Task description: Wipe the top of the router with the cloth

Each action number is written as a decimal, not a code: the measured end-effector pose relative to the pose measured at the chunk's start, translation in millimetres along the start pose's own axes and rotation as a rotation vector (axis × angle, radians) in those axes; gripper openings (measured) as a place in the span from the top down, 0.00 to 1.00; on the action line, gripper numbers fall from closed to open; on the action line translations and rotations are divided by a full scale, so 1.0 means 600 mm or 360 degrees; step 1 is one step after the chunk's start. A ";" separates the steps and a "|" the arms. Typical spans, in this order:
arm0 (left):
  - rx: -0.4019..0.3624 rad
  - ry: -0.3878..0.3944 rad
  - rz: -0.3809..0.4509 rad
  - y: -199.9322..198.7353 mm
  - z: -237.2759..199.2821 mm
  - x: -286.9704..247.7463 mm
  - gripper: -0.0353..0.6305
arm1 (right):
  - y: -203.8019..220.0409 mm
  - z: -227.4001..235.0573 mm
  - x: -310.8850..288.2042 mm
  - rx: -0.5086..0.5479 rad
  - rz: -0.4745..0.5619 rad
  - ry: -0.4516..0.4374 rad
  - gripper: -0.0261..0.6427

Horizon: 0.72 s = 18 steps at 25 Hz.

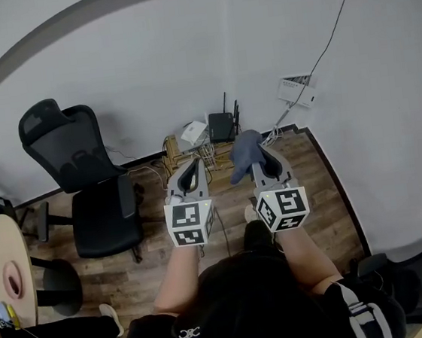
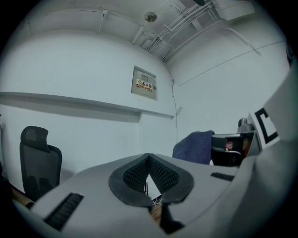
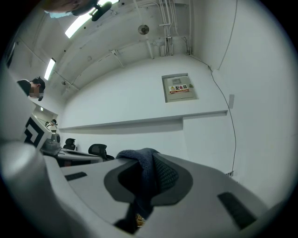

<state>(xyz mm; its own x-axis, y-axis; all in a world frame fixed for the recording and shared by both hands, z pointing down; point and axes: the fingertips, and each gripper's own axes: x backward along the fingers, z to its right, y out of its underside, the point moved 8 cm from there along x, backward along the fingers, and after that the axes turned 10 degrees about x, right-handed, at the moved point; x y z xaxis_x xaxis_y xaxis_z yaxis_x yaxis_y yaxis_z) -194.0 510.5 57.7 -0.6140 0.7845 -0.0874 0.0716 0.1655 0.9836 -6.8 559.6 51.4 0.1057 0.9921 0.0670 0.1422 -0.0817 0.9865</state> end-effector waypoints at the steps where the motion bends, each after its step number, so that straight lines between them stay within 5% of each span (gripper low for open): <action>1: 0.0003 -0.0002 -0.0006 0.001 -0.003 -0.009 0.96 | 0.002 0.002 -0.008 0.0003 0.0005 -0.0011 0.94; 18: -0.0068 -0.0049 -0.0055 0.003 -0.062 -0.331 0.96 | 0.083 0.159 -0.302 0.0041 0.0081 -0.0057 0.94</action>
<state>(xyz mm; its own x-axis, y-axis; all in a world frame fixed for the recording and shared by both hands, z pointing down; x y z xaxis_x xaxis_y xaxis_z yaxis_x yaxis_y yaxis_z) -100.9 332.6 82.8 -0.5908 0.7970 -0.1256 0.0165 0.1676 0.9857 75.0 366.7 74.2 0.1487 0.9826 0.1112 0.1607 -0.1349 0.9777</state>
